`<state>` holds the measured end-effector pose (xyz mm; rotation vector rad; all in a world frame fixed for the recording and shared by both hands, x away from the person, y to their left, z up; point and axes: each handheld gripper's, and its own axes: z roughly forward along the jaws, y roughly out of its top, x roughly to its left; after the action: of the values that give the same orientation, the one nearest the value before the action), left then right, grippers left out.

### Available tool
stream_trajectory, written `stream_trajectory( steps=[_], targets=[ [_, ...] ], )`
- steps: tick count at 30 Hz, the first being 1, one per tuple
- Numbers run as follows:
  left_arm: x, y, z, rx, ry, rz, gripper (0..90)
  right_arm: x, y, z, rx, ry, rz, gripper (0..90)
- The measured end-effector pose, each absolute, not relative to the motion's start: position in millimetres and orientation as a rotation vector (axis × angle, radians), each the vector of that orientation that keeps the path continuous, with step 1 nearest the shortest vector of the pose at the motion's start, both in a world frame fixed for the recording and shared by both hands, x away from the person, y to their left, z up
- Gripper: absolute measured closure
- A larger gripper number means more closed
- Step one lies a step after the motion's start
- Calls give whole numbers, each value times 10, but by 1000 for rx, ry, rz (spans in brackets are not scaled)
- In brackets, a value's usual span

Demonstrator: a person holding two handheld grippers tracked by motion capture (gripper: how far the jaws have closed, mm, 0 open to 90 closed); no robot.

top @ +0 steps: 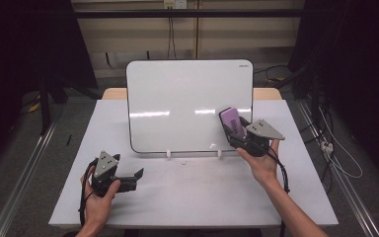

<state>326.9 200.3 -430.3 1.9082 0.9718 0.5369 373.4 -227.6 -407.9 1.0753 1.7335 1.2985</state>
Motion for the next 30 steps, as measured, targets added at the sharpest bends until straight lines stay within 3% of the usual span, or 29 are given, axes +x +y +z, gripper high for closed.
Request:
stream_trajectory(
  steps=[30],
  targets=[
    [3272, 2013, -4299, 1887, 978, 508, 75, 3459, -2017, -4131, 1046, 1750, 1522, 413]
  ],
)
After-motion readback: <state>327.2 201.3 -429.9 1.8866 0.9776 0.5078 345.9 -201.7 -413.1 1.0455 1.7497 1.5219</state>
